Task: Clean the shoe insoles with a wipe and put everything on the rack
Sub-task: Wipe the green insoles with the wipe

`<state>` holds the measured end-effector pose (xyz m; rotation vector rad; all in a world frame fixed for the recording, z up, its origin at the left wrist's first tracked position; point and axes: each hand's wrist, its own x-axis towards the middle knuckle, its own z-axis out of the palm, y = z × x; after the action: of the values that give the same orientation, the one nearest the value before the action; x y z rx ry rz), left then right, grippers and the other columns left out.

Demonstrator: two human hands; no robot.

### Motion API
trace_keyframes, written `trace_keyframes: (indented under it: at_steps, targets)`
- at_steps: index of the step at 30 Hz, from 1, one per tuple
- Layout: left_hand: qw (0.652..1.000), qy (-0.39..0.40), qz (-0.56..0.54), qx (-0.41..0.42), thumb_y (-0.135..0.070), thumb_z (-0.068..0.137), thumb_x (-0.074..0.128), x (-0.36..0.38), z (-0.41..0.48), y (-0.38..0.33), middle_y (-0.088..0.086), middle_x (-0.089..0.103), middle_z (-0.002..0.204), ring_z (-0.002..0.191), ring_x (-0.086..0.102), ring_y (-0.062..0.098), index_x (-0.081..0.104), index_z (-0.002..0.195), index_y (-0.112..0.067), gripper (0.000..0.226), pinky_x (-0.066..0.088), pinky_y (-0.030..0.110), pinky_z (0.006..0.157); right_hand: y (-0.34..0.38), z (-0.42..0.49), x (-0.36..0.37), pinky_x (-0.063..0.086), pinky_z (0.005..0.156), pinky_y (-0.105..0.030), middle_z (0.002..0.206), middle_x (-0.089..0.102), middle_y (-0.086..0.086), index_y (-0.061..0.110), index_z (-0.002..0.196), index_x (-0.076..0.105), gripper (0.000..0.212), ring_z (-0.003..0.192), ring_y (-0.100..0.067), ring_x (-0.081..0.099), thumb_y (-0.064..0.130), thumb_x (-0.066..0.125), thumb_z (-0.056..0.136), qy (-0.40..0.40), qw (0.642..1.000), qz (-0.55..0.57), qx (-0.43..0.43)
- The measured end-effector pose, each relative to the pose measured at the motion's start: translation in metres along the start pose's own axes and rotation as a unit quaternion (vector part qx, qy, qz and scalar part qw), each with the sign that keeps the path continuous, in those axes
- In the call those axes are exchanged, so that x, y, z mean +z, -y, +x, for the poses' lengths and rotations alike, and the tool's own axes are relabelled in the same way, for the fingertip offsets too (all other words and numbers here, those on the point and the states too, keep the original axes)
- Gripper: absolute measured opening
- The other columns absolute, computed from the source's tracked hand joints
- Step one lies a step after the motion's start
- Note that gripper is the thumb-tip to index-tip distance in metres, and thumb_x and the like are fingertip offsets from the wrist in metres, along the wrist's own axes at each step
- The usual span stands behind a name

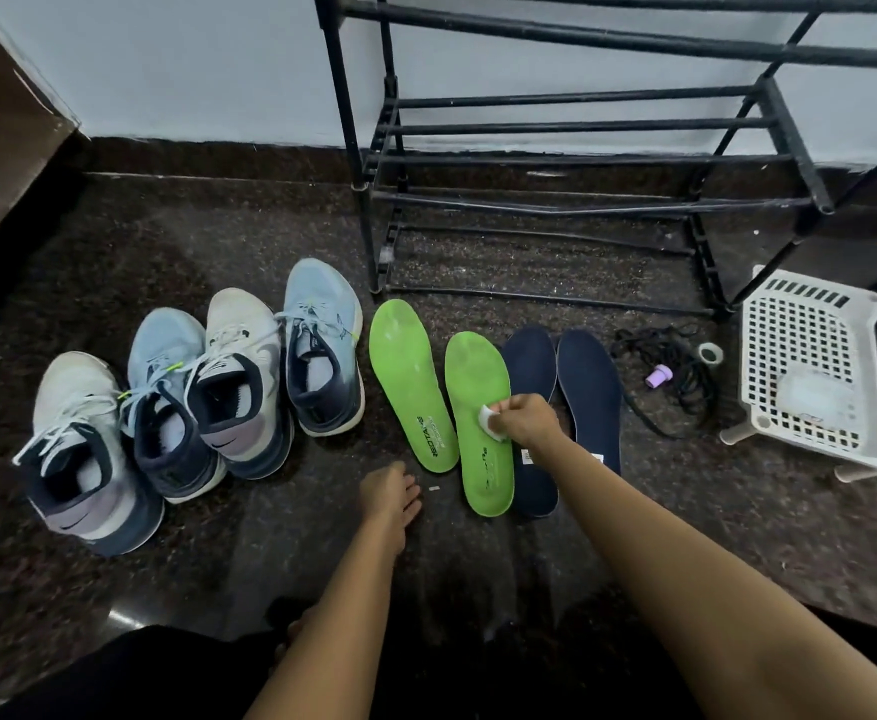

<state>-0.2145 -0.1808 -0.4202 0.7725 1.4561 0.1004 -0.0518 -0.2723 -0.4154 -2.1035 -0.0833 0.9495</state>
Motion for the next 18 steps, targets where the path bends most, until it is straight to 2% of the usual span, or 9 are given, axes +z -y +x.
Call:
trace_keyframes:
  at_steps: [2, 4, 7, 10, 12, 13, 14, 16, 18]
  targets:
    - [0.998, -0.024, 0.025, 0.044, -0.011, 0.098, 0.049, 0.005, 0.013, -0.002, 0.009, 0.054, 0.078, 0.071, 0.053, 0.021, 0.050, 0.076, -0.012, 0.022, 0.046, 0.034, 0.068, 0.000, 0.007, 0.005, 0.042, 0.074, -0.024, 0.084, 0.064, -0.003, 0.010, 0.084, 0.067, 0.011, 0.081, -0.015, 0.058, 0.020, 0.071, 0.082, -0.012, 1.000, 0.001, -0.016]
    - [0.994, -0.042, 0.069, 0.075, -0.010, 0.093, 0.052, 0.009, 0.025, -0.003, 0.007, 0.052, 0.071, 0.063, 0.050, 0.019, 0.049, 0.072, -0.015, 0.022, 0.047, 0.033, 0.069, 0.000, 0.013, 0.011, 0.045, 0.076, -0.024, 0.083, 0.066, -0.002, 0.009, 0.084, 0.068, 0.015, 0.081, -0.014, 0.059, 0.023, 0.072, 0.080, -0.033, 0.999, 0.006, -0.040]
    - [0.988, -0.041, 0.120, 0.088, -0.016, 0.087, 0.058, 0.015, 0.039, -0.005, 0.010, 0.061, 0.079, 0.071, 0.058, 0.023, 0.056, 0.082, -0.013, 0.007, 0.054, 0.041, 0.084, 0.000, 0.020, 0.018, 0.043, 0.069, -0.020, 0.084, 0.067, -0.003, 0.010, 0.082, 0.067, 0.014, 0.079, -0.012, 0.060, 0.023, 0.072, 0.081, -0.065, 0.995, 0.023, -0.069]
    - [0.971, -0.067, 0.199, 0.111, -0.028, 0.080, 0.065, 0.022, 0.054, -0.006, 0.015, 0.066, 0.099, 0.091, 0.065, 0.031, 0.062, 0.101, -0.009, 0.029, 0.056, 0.045, 0.087, -0.004, 0.026, 0.025, 0.044, 0.063, -0.018, 0.091, 0.069, -0.008, 0.013, 0.079, 0.068, 0.013, 0.083, -0.015, 0.063, 0.025, 0.071, 0.081, -0.086, 0.990, 0.020, -0.108]
    - [0.959, -0.095, 0.231, 0.136, -0.029, 0.080, 0.071, 0.026, 0.059, -0.009, 0.017, 0.066, 0.104, 0.095, 0.066, 0.034, 0.060, 0.108, -0.008, 0.036, 0.056, 0.045, 0.085, -0.008, 0.028, 0.029, 0.048, 0.082, -0.025, 0.110, 0.063, -0.007, 0.014, 0.083, 0.070, 0.009, 0.102, -0.017, 0.058, 0.022, 0.072, 0.080, -0.104, 0.986, 0.016, -0.131]
    - [0.956, -0.104, 0.234, 0.144, -0.027, 0.079, 0.074, 0.027, 0.061, -0.010, 0.018, 0.066, 0.105, 0.095, 0.067, 0.035, 0.058, 0.109, -0.008, 0.039, 0.057, 0.045, 0.084, -0.009, 0.027, 0.031, 0.043, 0.092, -0.025, 0.119, 0.056, -0.006, 0.012, 0.087, 0.072, 0.011, 0.111, -0.015, 0.053, 0.020, 0.073, 0.080, -0.111, 0.984, 0.023, -0.134]
    - [0.955, -0.108, 0.234, 0.147, -0.024, 0.078, 0.076, 0.027, 0.063, -0.013, 0.018, 0.065, 0.106, 0.095, 0.067, 0.034, 0.057, 0.110, -0.009, 0.040, 0.057, 0.046, 0.083, -0.010, 0.026, 0.034, 0.037, 0.096, -0.022, 0.124, 0.052, -0.004, 0.010, 0.090, 0.072, 0.013, 0.115, -0.012, 0.048, 0.018, 0.072, 0.080, -0.119, 0.983, 0.037, -0.135]
    - [0.956, -0.110, 0.232, 0.139, -0.015, 0.077, 0.075, 0.027, 0.068, -0.016, 0.019, 0.064, 0.110, 0.095, 0.067, 0.033, 0.057, 0.111, -0.009, 0.039, 0.058, 0.047, 0.081, -0.009, 0.022, 0.040, 0.031, 0.094, -0.016, 0.125, 0.049, -0.001, 0.010, 0.092, 0.073, 0.014, 0.115, -0.008, 0.045, 0.017, 0.072, 0.080, -0.137, 0.979, 0.077, -0.132]
    - [0.956, -0.115, 0.235, 0.137, -0.009, 0.080, 0.069, 0.026, 0.068, -0.020, 0.018, 0.062, 0.113, 0.095, 0.066, 0.034, 0.060, 0.112, -0.010, 0.033, 0.058, 0.047, 0.081, -0.008, 0.017, 0.045, 0.033, 0.099, -0.022, 0.124, 0.051, 0.001, 0.014, 0.091, 0.073, 0.012, 0.115, -0.011, 0.047, 0.018, 0.072, 0.080, -0.156, 0.973, 0.119, -0.126]
